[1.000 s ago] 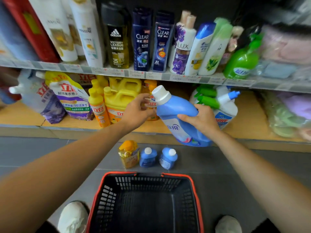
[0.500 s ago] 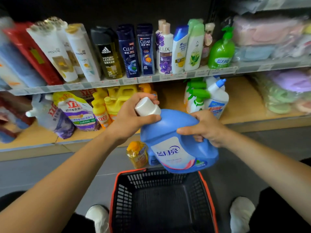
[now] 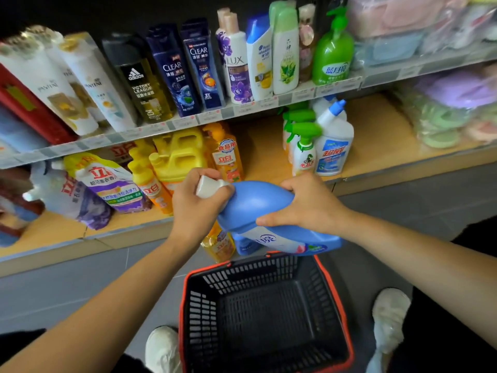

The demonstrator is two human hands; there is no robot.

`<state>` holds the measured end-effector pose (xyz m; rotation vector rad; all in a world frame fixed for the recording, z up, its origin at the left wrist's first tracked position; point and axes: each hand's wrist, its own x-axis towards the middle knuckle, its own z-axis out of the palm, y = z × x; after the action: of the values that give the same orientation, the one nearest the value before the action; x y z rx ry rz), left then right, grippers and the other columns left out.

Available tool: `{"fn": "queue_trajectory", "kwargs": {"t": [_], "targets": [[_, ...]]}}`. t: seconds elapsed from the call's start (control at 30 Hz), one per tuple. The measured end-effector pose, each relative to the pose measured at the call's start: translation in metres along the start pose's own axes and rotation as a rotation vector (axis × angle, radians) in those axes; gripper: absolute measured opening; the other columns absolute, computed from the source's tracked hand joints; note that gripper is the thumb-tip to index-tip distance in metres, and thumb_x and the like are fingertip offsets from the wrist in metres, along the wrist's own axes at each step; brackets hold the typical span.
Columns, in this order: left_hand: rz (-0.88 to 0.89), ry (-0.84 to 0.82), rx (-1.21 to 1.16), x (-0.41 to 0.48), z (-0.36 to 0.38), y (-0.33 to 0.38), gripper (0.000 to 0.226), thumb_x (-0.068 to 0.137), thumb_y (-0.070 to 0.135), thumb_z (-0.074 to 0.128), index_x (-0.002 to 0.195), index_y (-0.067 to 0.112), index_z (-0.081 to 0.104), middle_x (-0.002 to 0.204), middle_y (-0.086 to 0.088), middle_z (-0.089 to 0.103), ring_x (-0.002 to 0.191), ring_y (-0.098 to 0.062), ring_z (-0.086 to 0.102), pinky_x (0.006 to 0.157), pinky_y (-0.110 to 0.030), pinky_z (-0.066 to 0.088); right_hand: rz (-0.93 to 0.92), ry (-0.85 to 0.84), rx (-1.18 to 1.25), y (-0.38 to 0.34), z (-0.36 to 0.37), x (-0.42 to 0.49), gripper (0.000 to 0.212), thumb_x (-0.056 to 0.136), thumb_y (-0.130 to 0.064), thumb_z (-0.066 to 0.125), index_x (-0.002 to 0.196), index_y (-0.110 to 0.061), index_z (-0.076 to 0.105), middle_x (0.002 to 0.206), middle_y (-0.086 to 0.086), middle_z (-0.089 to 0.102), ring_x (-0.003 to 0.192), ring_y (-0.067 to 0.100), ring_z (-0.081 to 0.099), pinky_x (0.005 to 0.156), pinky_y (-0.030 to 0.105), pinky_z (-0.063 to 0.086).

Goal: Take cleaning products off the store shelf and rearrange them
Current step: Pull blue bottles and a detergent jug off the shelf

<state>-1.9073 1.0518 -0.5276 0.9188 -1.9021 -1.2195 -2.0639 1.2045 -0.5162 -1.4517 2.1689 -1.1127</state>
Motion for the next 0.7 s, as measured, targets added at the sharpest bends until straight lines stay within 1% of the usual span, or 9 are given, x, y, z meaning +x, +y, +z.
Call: {"fn": "queue_trajectory", "kwargs": {"t": [0.1, 0.2, 0.3, 0.37, 0.43, 0.5, 0.57, 0.63, 0.7], "targets": [[0.064, -0.116, 0.125, 0.005, -0.003, 0.0, 0.023, 0.078, 0.034, 0.075, 0.093, 0.019, 0.067, 0.094, 0.01, 0.07, 0.09, -0.011, 0.064, 0.073, -0.031, 0.052, -0.035, 0.039, -0.091, 0.0, -0.004, 0.0, 0.074, 0.058, -0.045, 0.094, 0.05, -0.021, 0.025, 0.055, -0.002, 0.018, 0.055, 0.012, 0.017, 0.051, 0.033, 0.012], [0.173, -0.388, 0.194, 0.018, -0.014, 0.001, 0.017, 0.089, 0.03, 0.076, 0.101, 0.019, 0.071, 0.103, 0.007, 0.069, 0.097, -0.011, 0.063, 0.078, -0.03, 0.052, -0.025, 0.031, -0.115, 0.003, -0.008, 0.0, 0.074, 0.058, -0.048, 0.094, 0.052, -0.019, 0.026, 0.058, 0.003, 0.02, 0.058, 0.013, 0.015, 0.056, 0.035, 0.008], [0.267, -0.57, 0.247, 0.028, -0.024, 0.0, 0.032, 0.085, 0.033, 0.073, 0.113, 0.018, 0.072, 0.116, -0.001, 0.068, 0.109, -0.016, 0.063, 0.088, -0.037, 0.055, -0.002, 0.015, -0.106, 0.007, -0.011, -0.001, 0.074, 0.058, -0.047, 0.094, 0.052, -0.018, 0.026, 0.059, 0.003, 0.019, 0.059, 0.013, 0.015, 0.057, 0.035, 0.008], [0.29, -0.577, 0.199, 0.028, -0.026, -0.002, 0.041, 0.083, 0.031, 0.077, 0.121, 0.02, 0.068, 0.122, 0.003, 0.067, 0.114, -0.016, 0.063, 0.09, -0.037, 0.056, 0.011, 0.021, -0.081, 0.009, -0.013, -0.001, 0.074, 0.058, -0.045, 0.094, 0.053, -0.019, 0.025, 0.059, 0.0, 0.017, 0.058, 0.011, 0.014, 0.056, 0.034, 0.009], [0.233, -0.491, 0.107, 0.026, -0.023, -0.005, 0.056, 0.08, 0.03, 0.084, 0.131, 0.023, 0.062, 0.129, 0.01, 0.064, 0.118, -0.016, 0.062, 0.088, -0.039, 0.059, 0.025, 0.036, -0.033, 0.012, -0.014, -0.001, 0.074, 0.058, -0.044, 0.095, 0.053, -0.019, 0.025, 0.058, -0.003, 0.016, 0.056, 0.011, 0.014, 0.054, 0.032, 0.009], [0.124, -0.373, -0.028, 0.024, -0.016, -0.007, 0.069, 0.075, 0.032, 0.087, 0.137, 0.027, 0.056, 0.132, 0.007, 0.062, 0.12, -0.018, 0.062, 0.087, -0.036, 0.059, 0.043, 0.05, 0.044, 0.013, -0.015, 0.0, 0.073, 0.059, -0.044, 0.095, 0.053, -0.019, 0.026, 0.058, -0.004, 0.016, 0.054, 0.01, 0.016, 0.053, 0.031, 0.009], [0.034, -0.335, -0.176, 0.022, -0.01, -0.009, 0.071, 0.073, 0.037, 0.085, 0.137, 0.025, 0.056, 0.128, 0.0, 0.067, 0.117, -0.018, 0.065, 0.089, -0.031, 0.057, 0.082, 0.062, 0.153, 0.014, -0.014, 0.002, 0.071, 0.058, -0.042, 0.095, 0.054, -0.017, 0.029, 0.058, -0.002, 0.018, 0.055, 0.009, 0.017, 0.054, 0.033, 0.009], [-0.003, -0.369, -0.278, 0.021, -0.005, -0.009, 0.066, 0.078, 0.036, 0.082, 0.135, 0.015, 0.057, 0.123, 0.0, 0.072, 0.116, -0.017, 0.067, 0.088, -0.026, 0.055, 0.161, 0.06, 0.325, 0.015, -0.011, 0.004, 0.07, 0.055, -0.042, 0.096, 0.055, -0.014, 0.032, 0.057, -0.001, 0.02, 0.055, 0.014, 0.021, 0.055, 0.037, 0.012], [-0.017, -0.41, -0.35, 0.02, -0.003, -0.009, 0.061, 0.086, 0.031, 0.077, 0.139, 0.01, 0.054, 0.126, -0.001, 0.071, 0.119, -0.018, 0.066, 0.09, -0.024, 0.054, 0.256, 0.029, 0.535, 0.017, -0.009, 0.003, 0.066, 0.051, -0.042, 0.095, 0.056, -0.012, 0.036, 0.05, 0.0, 0.023, 0.047, 0.019, 0.024, 0.048, 0.036, 0.015]]}}
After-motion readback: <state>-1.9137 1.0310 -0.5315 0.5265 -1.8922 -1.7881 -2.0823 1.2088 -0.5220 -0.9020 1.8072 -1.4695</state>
